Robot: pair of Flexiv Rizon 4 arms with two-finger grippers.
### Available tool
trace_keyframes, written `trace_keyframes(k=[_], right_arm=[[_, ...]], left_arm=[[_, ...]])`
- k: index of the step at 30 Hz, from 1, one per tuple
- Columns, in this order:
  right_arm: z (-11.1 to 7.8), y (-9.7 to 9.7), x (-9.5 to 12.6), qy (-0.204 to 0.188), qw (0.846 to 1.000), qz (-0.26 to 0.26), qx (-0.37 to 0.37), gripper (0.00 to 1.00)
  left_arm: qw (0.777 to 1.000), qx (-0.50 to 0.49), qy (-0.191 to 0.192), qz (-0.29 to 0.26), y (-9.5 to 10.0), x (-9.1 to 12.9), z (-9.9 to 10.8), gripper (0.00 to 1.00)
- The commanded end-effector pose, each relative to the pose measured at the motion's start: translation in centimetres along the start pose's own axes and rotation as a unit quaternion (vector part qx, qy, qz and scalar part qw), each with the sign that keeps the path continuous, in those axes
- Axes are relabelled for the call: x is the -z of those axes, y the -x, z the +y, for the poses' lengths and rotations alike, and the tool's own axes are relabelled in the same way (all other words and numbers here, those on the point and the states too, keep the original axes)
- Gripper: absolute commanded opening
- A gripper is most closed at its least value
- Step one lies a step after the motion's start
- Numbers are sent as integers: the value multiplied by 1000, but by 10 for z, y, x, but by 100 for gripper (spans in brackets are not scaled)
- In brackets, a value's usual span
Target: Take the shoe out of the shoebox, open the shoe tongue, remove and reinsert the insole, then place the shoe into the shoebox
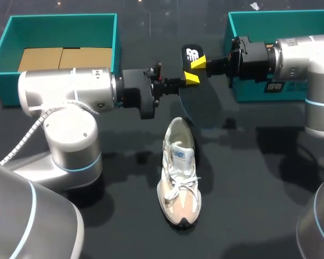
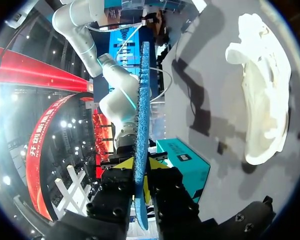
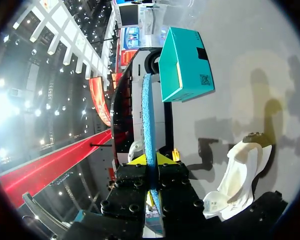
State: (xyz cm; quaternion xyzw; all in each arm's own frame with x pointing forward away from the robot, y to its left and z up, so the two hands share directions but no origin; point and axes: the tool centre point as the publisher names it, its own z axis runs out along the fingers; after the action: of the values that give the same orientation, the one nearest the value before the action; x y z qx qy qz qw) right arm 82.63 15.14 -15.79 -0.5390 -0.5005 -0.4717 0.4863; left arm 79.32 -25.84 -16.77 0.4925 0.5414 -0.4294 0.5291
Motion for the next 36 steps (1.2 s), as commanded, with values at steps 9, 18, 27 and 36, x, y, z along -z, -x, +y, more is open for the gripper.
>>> trace_keyframes(k=[9, 18, 27, 36], right_arm=[[-1, -1, 0, 0, 1000, -2, -1, 0], [-17, -1, 20, 11, 1000, 15, 17, 100], [-41, 3, 44, 0, 999, 21, 32, 100], [-44, 4, 46, -1, 999, 19, 32, 100]], left_arm=[[1000, -7, -5, -2, 3, -4, -6, 0], [1000, 1, -5, 4, 4, 29, -9, 0], [999, 13, -12, 27, 6, 70, -25, 0], [988, 145, -20, 52, 17, 102, -48, 0]])
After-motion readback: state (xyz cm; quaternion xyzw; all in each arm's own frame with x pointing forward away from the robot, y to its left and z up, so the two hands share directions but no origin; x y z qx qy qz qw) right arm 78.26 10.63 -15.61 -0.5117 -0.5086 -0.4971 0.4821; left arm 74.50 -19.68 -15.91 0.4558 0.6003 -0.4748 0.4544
